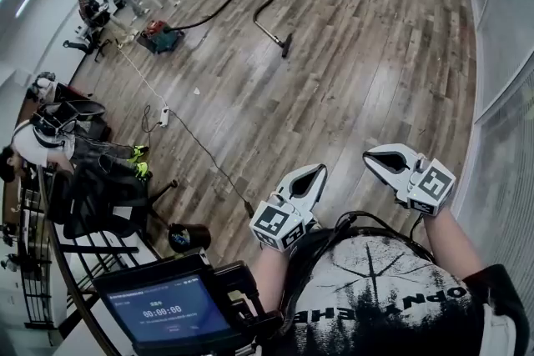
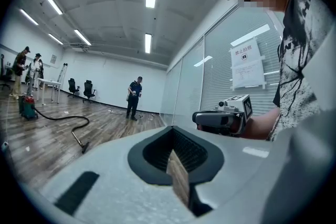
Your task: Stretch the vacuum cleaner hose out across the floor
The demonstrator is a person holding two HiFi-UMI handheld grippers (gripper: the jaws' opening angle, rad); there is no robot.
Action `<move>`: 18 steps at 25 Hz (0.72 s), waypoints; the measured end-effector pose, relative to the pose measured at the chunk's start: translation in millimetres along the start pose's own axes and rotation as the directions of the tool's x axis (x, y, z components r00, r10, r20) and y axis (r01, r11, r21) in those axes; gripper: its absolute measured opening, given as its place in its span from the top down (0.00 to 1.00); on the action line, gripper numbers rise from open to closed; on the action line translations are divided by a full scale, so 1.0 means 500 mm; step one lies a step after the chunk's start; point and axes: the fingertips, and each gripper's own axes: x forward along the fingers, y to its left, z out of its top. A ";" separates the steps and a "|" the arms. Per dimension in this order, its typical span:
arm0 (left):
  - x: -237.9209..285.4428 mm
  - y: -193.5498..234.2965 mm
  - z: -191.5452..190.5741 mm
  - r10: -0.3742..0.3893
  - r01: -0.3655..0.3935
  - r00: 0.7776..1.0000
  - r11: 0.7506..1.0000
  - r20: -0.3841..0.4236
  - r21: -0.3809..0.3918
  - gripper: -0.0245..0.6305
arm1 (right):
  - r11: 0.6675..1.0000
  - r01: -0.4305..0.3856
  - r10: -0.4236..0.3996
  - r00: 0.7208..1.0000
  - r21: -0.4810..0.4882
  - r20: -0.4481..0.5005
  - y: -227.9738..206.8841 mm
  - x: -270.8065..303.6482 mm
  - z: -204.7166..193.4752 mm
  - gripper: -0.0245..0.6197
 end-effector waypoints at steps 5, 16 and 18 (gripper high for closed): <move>0.005 0.006 -0.006 0.005 -0.005 1.000 1.000 -0.005 -0.009 0.96 | 1.000 -0.009 0.009 1.000 0.012 0.008 -0.006 0.004 -0.005 0.95; -0.025 0.088 -0.030 0.042 -0.042 0.999 0.997 -0.001 -0.062 0.96 | 0.998 -0.029 0.031 0.998 0.049 -0.047 -0.025 0.087 -0.048 0.95; -0.034 0.114 -0.022 0.045 -0.044 0.999 0.997 0.007 -0.064 0.96 | 0.999 -0.034 0.035 0.998 0.034 -0.046 -0.033 0.113 -0.049 0.95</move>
